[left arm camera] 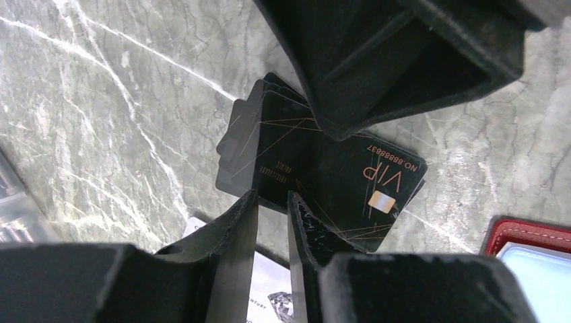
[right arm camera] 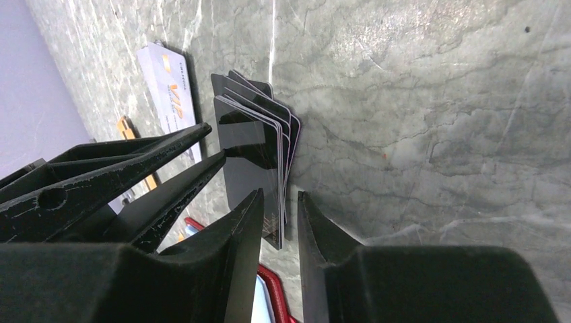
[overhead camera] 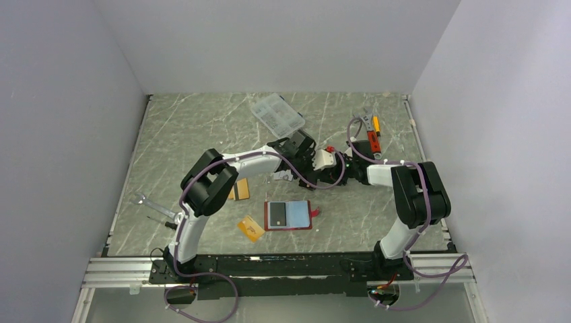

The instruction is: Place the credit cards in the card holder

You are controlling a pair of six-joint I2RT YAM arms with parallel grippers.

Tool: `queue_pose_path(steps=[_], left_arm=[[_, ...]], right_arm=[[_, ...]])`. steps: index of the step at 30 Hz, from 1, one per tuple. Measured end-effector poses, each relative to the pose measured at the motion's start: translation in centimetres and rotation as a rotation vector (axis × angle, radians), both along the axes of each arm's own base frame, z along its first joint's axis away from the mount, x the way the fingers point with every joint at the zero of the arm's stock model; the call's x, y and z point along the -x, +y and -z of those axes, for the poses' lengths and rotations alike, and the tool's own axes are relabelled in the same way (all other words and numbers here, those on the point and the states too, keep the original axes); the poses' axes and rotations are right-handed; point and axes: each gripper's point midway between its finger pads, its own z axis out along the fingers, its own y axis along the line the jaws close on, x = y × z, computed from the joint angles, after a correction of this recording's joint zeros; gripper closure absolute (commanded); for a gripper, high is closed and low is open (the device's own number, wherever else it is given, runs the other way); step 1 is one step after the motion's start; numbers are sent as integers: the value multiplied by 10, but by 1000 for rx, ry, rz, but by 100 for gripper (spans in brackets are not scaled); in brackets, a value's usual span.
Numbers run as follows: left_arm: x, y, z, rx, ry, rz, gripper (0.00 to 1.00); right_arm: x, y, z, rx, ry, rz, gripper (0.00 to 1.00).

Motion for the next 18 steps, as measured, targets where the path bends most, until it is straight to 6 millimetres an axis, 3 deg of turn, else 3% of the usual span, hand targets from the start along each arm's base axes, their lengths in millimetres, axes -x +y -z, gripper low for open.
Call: queue_pose_path(steps=[18], left_arm=[[16,-12,2,32,31,39,76]], right_arm=[[11,9,2,-103,34,37,74]])
